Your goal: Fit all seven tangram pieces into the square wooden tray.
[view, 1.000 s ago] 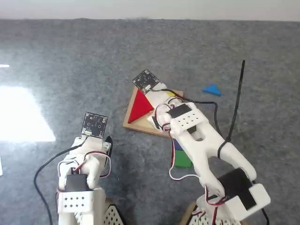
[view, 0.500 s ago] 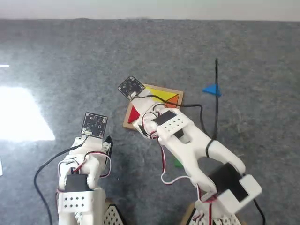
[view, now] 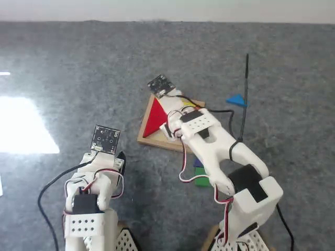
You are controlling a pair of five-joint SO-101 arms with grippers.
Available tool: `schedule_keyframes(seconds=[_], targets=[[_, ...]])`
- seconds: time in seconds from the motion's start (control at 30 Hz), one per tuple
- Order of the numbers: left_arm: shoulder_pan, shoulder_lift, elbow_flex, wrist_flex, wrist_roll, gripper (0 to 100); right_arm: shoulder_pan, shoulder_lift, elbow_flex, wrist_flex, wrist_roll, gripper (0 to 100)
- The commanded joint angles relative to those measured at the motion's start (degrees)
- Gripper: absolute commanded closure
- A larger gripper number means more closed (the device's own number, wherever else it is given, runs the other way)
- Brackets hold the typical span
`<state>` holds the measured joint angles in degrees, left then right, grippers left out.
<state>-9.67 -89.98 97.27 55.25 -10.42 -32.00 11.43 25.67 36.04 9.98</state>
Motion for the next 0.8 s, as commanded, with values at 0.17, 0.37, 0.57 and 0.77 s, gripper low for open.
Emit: schedule_keyframes(seconds=[0.17, 0.37, 0.57, 0.77], targets=[[-0.4, -0.9, -0.5, 0.0, -0.7, 85, 3.0, -0.6, -3.3, -1.7, -0.4, 99.1], [-0.4, -0.9, -0.5, 0.0, -0.7, 85, 2.7, -6.3, -2.6, -0.3, -0.7, 99.0], [-0.4, -0.9, -0.5, 0.0, -0.7, 85, 5.1, -27.7, 6.2, 2.9, -0.2, 99.0], [-0.4, -0.9, -0.5, 0.0, -0.7, 85, 12.4, -52.8, 19.5, 12.9, -0.1, 99.0]])
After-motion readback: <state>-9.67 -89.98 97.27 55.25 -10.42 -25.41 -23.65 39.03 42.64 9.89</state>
